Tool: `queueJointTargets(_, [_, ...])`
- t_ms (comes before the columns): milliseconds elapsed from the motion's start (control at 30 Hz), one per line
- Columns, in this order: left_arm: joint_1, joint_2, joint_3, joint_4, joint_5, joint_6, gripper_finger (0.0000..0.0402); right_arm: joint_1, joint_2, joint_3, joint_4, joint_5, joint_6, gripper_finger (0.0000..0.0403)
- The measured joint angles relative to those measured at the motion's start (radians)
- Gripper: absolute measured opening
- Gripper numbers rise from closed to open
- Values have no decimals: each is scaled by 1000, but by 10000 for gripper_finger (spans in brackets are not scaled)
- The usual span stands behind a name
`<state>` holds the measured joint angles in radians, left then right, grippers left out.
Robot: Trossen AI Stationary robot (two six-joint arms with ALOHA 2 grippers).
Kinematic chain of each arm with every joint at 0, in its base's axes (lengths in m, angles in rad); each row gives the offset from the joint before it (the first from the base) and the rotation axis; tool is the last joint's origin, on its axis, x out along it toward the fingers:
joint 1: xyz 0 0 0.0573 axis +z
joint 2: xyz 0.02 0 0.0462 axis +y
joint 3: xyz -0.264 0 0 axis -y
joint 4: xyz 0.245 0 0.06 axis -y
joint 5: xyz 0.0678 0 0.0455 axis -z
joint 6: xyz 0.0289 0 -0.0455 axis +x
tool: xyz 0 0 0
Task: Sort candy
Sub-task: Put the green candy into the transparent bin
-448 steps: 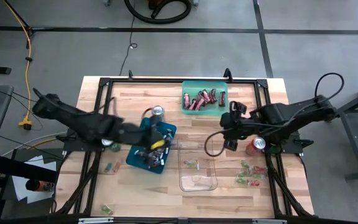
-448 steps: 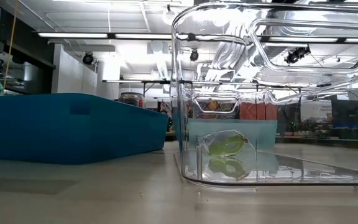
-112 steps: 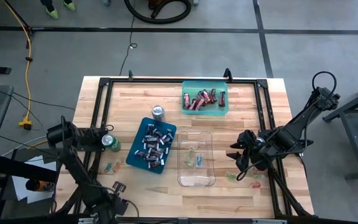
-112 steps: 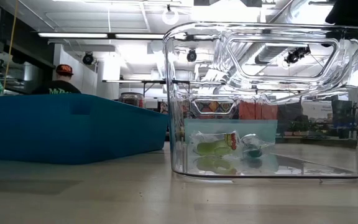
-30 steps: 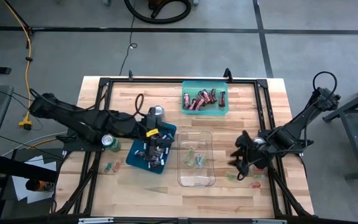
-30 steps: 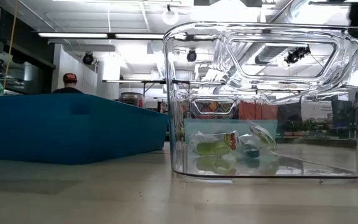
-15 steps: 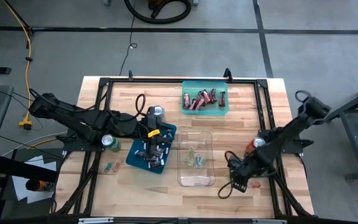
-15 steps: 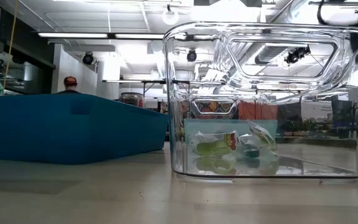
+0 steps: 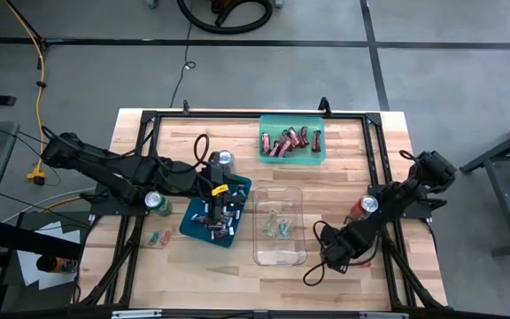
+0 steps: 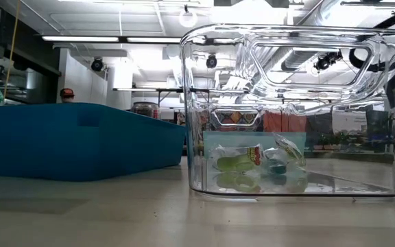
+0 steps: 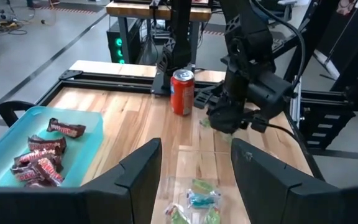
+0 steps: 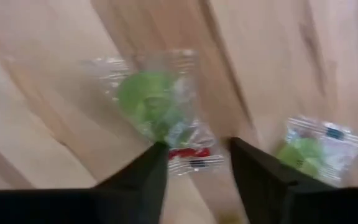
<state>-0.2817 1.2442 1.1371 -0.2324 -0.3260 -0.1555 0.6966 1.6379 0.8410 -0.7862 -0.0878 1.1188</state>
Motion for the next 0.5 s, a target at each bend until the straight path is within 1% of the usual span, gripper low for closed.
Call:
queueJointTargets(67, [0, -16, -1, -12, 0, 0, 181, 0, -17, 11, -55, 1, -7, 107])
queueJointTargets(133, [0, -37, -1, -11, 0, 0, 181, 0, -57, 49, -133, 6, -37, 36])
queueJointTargets(167, [0, -52, -1, -17, 0, 0, 181, 0, -82, 73, -171, 9, -49, 19])
queueJointTargets(233, [0, -79, -1, -17, -1, 1, 181, -1, -127, 125, -267, 45, -61, 21])
queueJointTargets(267, [0, -95, -1, -15, -4, 1, 181, -3, -154, 156, -320, 78, -63, 23])
queueJointTargets(333, [0, -122, -1, -19, -24, 3, 181, -11, -208, 226, -385, 169, -63, 11])
queueJointTargets(433, [0, -152, -1, -20, -71, 3, 181, -33, -277, 306, -409, 337, -58, 5])
queueJointTargets(500, [0, -164, -1, -19, -92, 3, 181, -46, -311, 343, -362, 467, -88, 4])
